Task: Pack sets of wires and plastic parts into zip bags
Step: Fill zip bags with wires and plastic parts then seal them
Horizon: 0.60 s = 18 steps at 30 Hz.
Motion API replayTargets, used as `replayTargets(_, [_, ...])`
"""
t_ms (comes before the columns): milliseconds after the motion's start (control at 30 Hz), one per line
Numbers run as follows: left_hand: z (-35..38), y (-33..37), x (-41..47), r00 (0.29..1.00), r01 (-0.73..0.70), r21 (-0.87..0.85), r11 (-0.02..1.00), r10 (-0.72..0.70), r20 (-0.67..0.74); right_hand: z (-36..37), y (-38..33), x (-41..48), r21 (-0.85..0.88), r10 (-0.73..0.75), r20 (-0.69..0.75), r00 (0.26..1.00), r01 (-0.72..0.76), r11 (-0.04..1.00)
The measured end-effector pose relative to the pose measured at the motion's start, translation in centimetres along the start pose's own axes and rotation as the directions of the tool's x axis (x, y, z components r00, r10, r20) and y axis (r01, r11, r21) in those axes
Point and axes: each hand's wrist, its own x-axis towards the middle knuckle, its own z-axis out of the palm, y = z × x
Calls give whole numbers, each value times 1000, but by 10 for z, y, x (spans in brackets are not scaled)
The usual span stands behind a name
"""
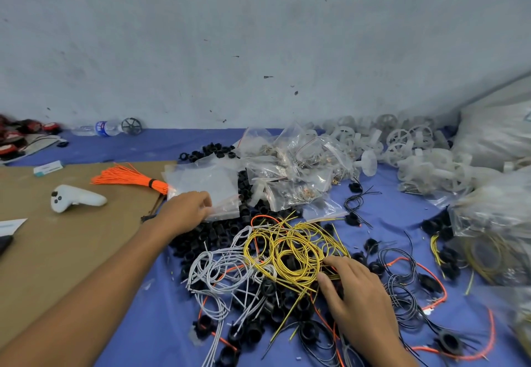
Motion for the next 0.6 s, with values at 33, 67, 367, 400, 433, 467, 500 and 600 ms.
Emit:
replayTargets(33, [-1, -2, 0, 999, -10, -18, 1000, 10, 37, 0, 0, 0, 4, 1, 0, 1000, -1, 1000])
replayTargets(67, [-2, -4, -1, 997, -8, -47, 999, 12, 82, 0, 0, 0, 8, 5, 2, 1000, -5, 1000])
replayTargets(367, [6, 11, -11, 991, -133, 154, 979, 132, 17, -1, 2, -1, 32, 20, 12, 1000, -20, 999])
replayTargets(400, [6, 11, -11, 990, -135, 156, 978, 140, -20, -1, 2, 0, 36, 20, 13, 1000, -21, 999])
replayTargets(433, [5, 12, -12, 990, -131, 150, 980, 138, -37, -2, 2, 0, 42, 21, 15, 1000, -21, 999])
replayTargets(467, [3, 12, -12, 990, -125, 134, 983, 132, -43, -2, 1, 0, 47, 21, 16, 1000, -22, 999])
replayTargets(500, [1, 13, -12, 992, -114, 117, 987, 120, -45, -3, 1, 0, 52, 22, 13, 1000, -22, 998])
replayTargets(600, [-9, 18, -17, 996, -63, 16, 998, 64, -67, -6, 0, 1, 78, 31, 21, 999, -33, 996])
